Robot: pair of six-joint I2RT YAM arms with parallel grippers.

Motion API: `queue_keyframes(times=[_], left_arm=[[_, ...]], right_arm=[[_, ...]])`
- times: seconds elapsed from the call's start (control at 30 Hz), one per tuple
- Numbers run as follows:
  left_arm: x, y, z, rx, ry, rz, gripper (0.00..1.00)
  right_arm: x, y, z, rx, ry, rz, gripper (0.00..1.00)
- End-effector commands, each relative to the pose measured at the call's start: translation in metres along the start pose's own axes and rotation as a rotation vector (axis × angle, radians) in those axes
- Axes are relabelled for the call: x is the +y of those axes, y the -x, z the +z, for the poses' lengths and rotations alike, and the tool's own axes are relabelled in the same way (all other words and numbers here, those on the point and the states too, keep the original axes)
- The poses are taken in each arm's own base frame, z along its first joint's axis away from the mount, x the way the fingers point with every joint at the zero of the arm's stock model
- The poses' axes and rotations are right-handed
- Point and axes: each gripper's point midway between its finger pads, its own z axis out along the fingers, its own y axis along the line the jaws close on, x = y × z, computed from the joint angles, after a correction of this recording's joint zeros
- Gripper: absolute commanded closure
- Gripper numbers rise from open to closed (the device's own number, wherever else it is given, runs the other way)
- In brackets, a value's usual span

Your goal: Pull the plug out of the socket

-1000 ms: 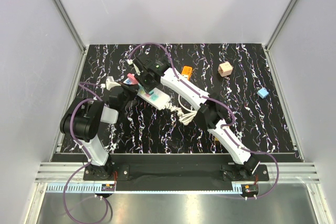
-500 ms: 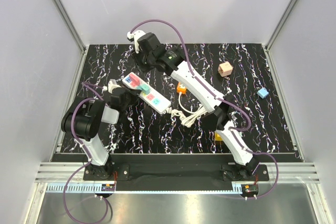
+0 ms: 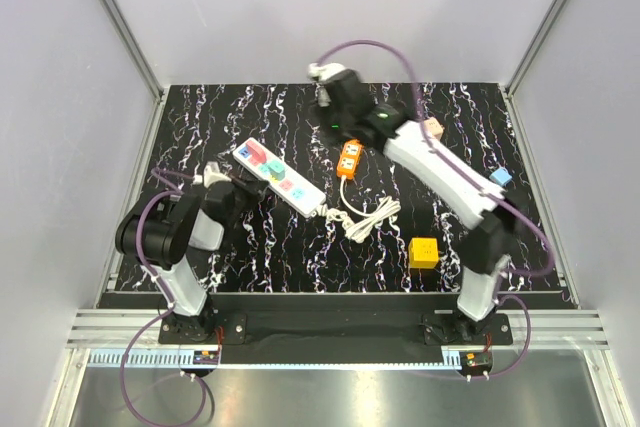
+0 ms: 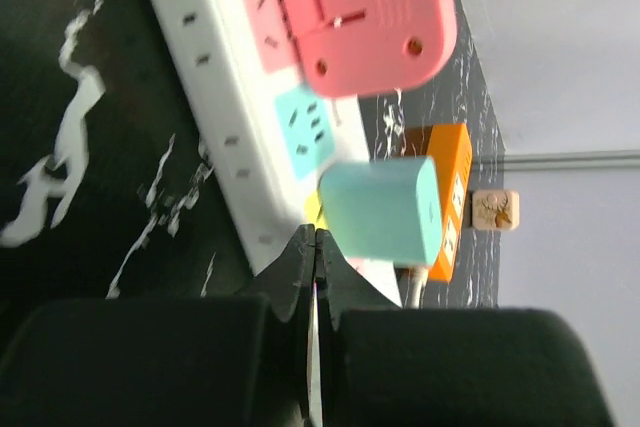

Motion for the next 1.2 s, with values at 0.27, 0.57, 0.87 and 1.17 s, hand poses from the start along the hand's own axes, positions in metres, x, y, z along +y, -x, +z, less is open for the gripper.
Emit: queue_keyframes(times=[0.27, 0.57, 0.87, 1.17], left_arm=[[-0.013, -0.009, -0.040, 0.006, -0.142, 0.012, 1.00], [-0.020, -0.014, -0.059, 0.039, -0.178, 0.105, 1.00], [-0.028, -0.023, -0.073, 0.102, -0.210, 0.157, 1.00], [-0.029, -0.022, -0.089, 0.082, -0.232, 0.120, 1.00]], right_arm=[[-0.227, -0.093, -0.093, -0.180, -0.438, 0.513, 1.00], [-0.360, -0.226, -0.173, -0.337, -0.947, 1.063, 1.00], [-0.404, -0.329, -0.162, -0.347, -1.076, 1.487, 1.00], [-0.424, -0.343, -0.126, -0.288, -1.000, 1.460, 1.00]])
